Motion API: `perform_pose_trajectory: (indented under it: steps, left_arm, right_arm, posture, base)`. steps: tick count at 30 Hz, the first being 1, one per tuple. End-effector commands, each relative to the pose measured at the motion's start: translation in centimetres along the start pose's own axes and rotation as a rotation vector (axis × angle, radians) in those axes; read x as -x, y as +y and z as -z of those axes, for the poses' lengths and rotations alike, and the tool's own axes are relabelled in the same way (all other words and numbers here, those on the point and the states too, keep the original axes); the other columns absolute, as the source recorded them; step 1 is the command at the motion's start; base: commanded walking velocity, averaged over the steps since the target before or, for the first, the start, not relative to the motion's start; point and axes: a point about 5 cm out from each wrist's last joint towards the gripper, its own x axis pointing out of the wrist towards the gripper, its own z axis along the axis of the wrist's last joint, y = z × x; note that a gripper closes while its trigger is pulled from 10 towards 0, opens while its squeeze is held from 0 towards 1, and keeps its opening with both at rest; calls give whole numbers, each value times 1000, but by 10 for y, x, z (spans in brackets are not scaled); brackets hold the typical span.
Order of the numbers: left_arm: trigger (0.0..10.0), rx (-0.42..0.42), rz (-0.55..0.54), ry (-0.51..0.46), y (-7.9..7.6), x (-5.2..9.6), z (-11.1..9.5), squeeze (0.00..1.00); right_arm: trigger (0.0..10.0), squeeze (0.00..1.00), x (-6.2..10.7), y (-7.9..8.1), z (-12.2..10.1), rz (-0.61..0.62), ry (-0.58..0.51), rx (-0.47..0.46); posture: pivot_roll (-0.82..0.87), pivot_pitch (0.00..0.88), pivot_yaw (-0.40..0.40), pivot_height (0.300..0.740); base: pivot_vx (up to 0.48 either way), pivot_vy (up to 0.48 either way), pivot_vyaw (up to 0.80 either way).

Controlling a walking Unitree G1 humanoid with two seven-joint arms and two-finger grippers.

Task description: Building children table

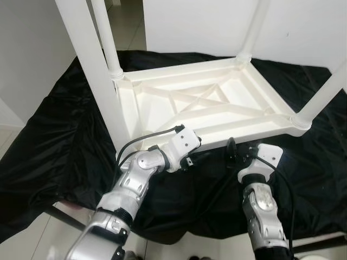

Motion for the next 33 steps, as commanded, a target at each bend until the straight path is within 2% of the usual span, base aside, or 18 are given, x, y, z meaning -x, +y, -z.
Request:
perform_pose_trajectory:
  steps: [1, 2, 7, 8, 10, 12, 13, 14, 15, 20, 22, 24, 26, 28, 29, 31, 32, 33]
  left_arm:
    - [10000, -5, -68, -27, 2, 6, -5, 0]
    - [10000, -6, -90, -61, -2, 16, -10, 0]
    - [10000, -9, -95, -72, -8, 29, -14, 0]
    - [10000, -15, -96, -79, -9, 37, -15, 0]
    - [10000, -15, -96, -79, -9, 37, -15, 0]
    - [10000, -22, -98, -87, -11, 51, -19, 0]
    - [10000, -25, -89, -87, -11, 64, -21, 0]
    - [10000, -25, -89, -87, -11, 64, -21, 0]
    - [10000, -44, -61, -67, -14, 84, -23, 0]
    - [10000, -45, -55, -50, -12, 100, -23, 0]
    - [10000, -45, -52, -35, -10, 110, -23, 0]
    - [10000, -23, -35, 11, -7, 128, -23, 0]
    - [10000, -17, -27, 25, -7, 132, -24, 0]
    - [10000, -28, 9, 89, -6, 152, -24, 0]
    - [10000, -28, 9, 89, -6, 152, -24, 0]
    - [10000, -14, 46, 175, -3, 175, -23, 0]
    - [10000, -14, 46, 175, -3, 175, -23, 0]
    - [10000, -14, 64, 211, -2, 186, -23, 0]
  right_arm:
    - [10000, 0, 1, 4, 5, -13, 26, 2]
    - [10000, 0, 0, 5, 6, -19, 25, 3]
    - [10000, 0, 0, 7, 6, -25, 27, 4]
    - [10000, 0, -1, 7, 7, -29, 27, 4]
    - [10000, 0, -1, 7, 7, -29, 27, 4]
    - [10000, 0, -2, 9, 7, -36, 26, 4]
    - [10000, 0, -4, 10, 7, -44, 26, 2]
    - [10000, 0, -4, 10, 7, -44, 26, 2]
    - [10000, 0, -7, 12, 7, -57, 26, 1]
    - [10000, 0, -10, 15, 8, -71, 25, -1]
    - [10000, 0, -12, 17, 8, -79, 25, -2]
    - [10000, 0, -15, 19, 8, -91, 26, -4]
    - [10000, 0, -16, 20, 8, -94, 26, -4]
    - [10000, 0, -16, 22, 9, -110, 30, -5]
    - [10000, 0, -16, 22, 9, -110, 30, -5]
    - [10000, 0, -17, 24, 10, -118, 31, -7]
    - [10000, 0, -17, 24, 10, -118, 31, -7]
    - [10000, 0, -18, 24, 11, -119, 32, -8]
  posture:
    - [-34, 111, 12, 740]
    - [-28, 107, 12, 740]
    - [-18, 101, 7, 740]
    - [-8, 95, 4, 740]
    - [-8, 95, 4, 740]
    - [-4, 93, 1, 740]
    - [9, 85, -5, 740]
    - [9, 85, -5, 740]
    - [25, 79, -14, 740]
    - [40, 74, -20, 740]
    - [49, 75, -24, 740]
    - [60, 72, -29, 740]
    - [76, 72, -39, 740]
    - [91, 71, -44, 740]
    - [91, 71, -44, 740]
    - [97, 72, -46, 740]
    - [97, 72, -46, 740]
    - [99, 72, -46, 740]
  base:
    - [0, 0, 0]
    - [0, 0, 0]
    - [0, 0, 0]
    - [0, 0, 0]
    - [0, 0, 0]
    - [0, 0, 0]
    - [0, 0, 0]
    - [0, 0, 0]
    - [0, 0, 0]
    - [0, 0, 0]
    - [0, 0, 0]
    - [0, 0, 0]
    - [0, 0, 0]
    - [0, 0, 0]
    - [0, 0, 0]
    - [0, 0, 0]
    - [0, 0, 0]
    - [0, 0, 0]
